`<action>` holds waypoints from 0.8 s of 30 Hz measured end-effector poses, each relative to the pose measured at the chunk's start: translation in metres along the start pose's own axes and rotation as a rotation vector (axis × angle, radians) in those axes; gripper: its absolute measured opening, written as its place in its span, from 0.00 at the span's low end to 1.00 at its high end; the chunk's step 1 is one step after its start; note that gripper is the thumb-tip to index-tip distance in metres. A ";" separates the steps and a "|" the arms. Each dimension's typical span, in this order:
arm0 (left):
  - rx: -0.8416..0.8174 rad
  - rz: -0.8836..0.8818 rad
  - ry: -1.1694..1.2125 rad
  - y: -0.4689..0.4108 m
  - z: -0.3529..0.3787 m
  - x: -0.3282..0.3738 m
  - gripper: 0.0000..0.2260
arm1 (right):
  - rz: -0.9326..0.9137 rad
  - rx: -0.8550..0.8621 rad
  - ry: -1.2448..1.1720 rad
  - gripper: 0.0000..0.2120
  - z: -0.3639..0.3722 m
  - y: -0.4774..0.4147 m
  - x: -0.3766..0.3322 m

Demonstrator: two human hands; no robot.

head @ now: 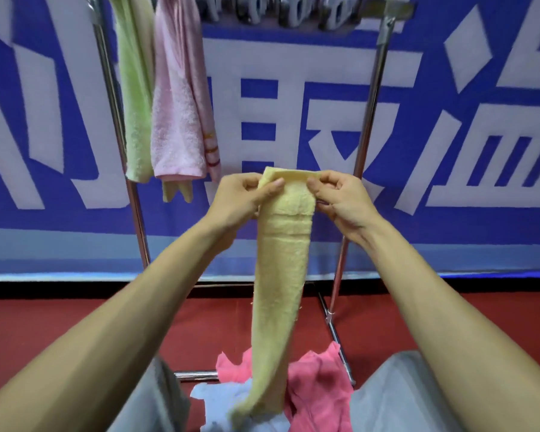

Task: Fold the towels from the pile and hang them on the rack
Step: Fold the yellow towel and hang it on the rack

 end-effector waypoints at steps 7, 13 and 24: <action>0.003 0.104 -0.050 -0.029 0.000 0.089 0.07 | -0.122 0.052 0.154 0.04 -0.007 -0.027 -0.096; 0.178 0.466 -0.001 -0.044 0.012 0.175 0.07 | -0.385 0.254 0.147 0.06 -0.014 -0.046 -0.195; 0.207 0.498 -0.158 -0.045 0.017 0.207 0.09 | -0.386 0.395 0.245 0.02 -0.020 -0.043 -0.217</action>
Point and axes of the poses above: each hand's wrist, its own y-axis away from the middle knuckle, its own z-axis out of the palm, x = y × z, the point moved 4 cm from there along -y, towards the middle knuckle, and after that the axes turned 14 degrees about y, right-handed, at the moved point
